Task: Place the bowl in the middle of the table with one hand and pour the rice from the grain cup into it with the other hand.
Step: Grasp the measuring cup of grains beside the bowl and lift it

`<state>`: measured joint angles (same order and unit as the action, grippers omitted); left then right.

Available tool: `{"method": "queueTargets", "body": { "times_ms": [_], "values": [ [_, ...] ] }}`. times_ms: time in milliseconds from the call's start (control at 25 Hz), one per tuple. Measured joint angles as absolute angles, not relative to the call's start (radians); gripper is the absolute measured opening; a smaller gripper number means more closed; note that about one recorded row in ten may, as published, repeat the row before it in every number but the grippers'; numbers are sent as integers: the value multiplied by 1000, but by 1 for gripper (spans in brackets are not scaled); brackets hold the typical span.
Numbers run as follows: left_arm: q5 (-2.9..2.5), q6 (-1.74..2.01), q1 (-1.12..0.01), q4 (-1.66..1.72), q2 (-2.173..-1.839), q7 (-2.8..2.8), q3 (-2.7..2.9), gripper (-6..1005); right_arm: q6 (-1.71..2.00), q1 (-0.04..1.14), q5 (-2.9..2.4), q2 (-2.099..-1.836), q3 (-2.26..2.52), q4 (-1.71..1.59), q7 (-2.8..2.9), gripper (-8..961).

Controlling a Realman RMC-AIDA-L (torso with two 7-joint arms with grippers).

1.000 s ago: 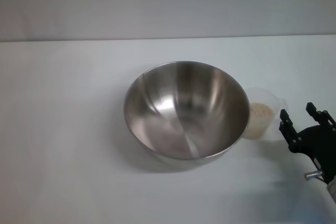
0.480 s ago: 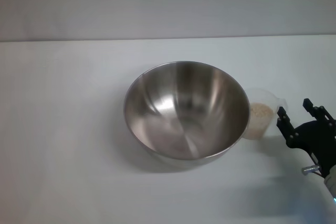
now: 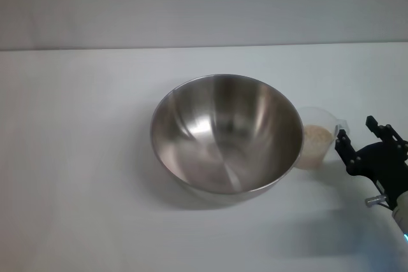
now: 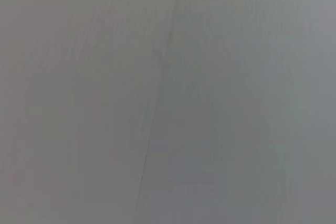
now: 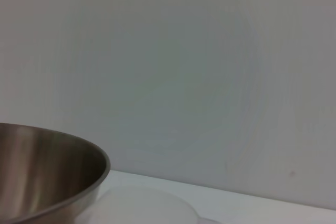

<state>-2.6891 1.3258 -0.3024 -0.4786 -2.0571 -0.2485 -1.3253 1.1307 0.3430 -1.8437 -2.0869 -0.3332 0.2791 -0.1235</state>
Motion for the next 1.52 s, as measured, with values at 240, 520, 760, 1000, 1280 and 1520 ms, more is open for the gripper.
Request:
{"method": "queueTargets", "body": {
  "times_ms": [240,520,760,1000,1280,1520],
  "values": [
    [-2689,1331,-302,-479,-2057,-248,-1326,813,1130,344,-1844,-2087,-339,279,-123,593],
    [-2688,1335,-302,-479,-2057,-248,-1328,813,1116,354,-1844,-2088,-336,279,-123,584],
    [-2687,1336,-302,-479,-2057,-249,-1336,813,1114,357,-1845,-2088,-339,279,-123,399],
    [-2687,1337,-302,-479,-2057,-249,-1336,813,1104,366,-1846,-2088,-337,279,-123,247],
    [-2688,1349,-300,-480,-2057,-250,-1336,813,1102,369,-1848,-2088,-335,278,-123,171],
    [-2688,1352,-296,-480,-2057,-253,-1336,813,1107,368,-1851,-2088,-333,275,-123,94]
  ]
}}
